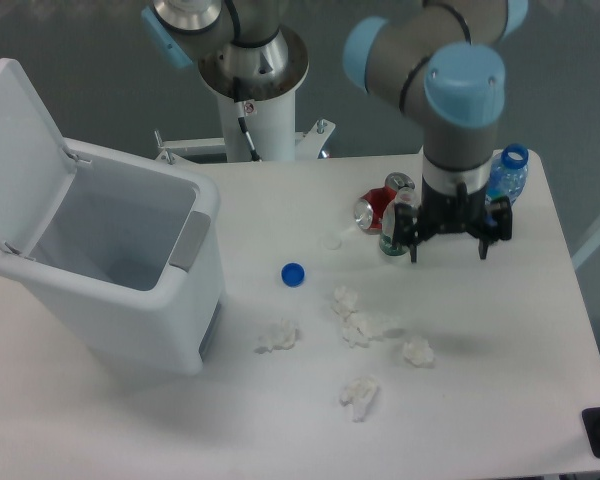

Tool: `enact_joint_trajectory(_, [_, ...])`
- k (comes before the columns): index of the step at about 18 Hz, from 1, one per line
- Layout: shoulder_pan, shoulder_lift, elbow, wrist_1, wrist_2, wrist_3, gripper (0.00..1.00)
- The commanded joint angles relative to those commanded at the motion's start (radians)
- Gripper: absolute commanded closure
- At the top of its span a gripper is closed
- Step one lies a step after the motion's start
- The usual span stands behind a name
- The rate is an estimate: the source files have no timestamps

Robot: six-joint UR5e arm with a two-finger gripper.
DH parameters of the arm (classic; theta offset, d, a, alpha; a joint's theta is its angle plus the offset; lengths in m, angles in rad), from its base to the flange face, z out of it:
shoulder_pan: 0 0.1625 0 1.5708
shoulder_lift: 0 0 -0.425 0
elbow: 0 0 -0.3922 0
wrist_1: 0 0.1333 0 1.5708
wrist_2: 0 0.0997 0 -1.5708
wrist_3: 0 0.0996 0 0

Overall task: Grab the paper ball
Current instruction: 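Lower the open gripper over the lone crumpled white paper ball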

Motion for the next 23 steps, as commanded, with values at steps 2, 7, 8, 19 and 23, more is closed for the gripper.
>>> enact_joint_trajectory(2, [-0.006, -0.018, 0.017, 0.002, -0.008, -0.025, 0.0])
enact_joint_trajectory(7, [-0.038, -0.086, 0.063, 0.008, -0.034, -0.027, 0.0])
enact_joint_trajectory(8, [-0.043, -0.098, 0.068, 0.008, -0.041, -0.025, 0.0])
enact_joint_trajectory(19, [-0.086, -0.173, 0.069, 0.009, -0.141, 0.009, 0.0])
enact_joint_trajectory(23, [-0.094, -0.196, 0.066, 0.009, -0.156, 0.009, 0.0])
